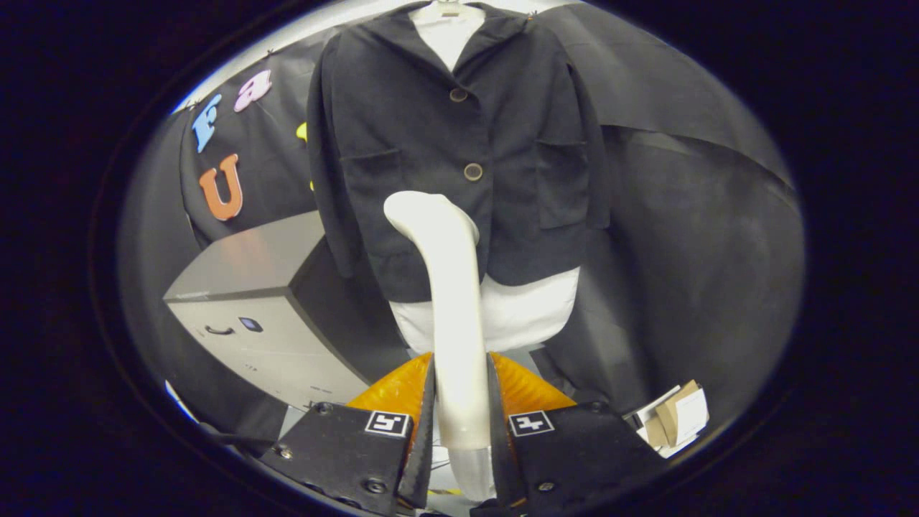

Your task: Iron the clothes twice with a garment steamer, once on the left side and once on the right side.

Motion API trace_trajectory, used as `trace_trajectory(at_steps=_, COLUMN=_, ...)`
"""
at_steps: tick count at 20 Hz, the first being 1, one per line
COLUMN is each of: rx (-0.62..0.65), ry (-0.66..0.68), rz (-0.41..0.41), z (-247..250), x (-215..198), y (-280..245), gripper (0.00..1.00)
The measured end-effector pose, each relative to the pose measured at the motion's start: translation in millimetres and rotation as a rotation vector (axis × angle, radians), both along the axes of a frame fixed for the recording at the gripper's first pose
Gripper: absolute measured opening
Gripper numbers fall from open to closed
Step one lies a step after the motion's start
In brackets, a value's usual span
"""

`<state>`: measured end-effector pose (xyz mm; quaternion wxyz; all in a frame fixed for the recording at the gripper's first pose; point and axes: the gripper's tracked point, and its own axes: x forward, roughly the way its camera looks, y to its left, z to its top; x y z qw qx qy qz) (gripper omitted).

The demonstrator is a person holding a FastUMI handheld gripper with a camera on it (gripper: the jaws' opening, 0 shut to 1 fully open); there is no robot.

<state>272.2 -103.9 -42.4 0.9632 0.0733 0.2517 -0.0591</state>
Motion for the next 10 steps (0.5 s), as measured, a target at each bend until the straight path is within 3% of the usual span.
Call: trace_trajectory(at_steps=10, rx=0.070, ry=-0.224, rz=-0.094, z=125, x=-15, y=-75, gripper=0.37)
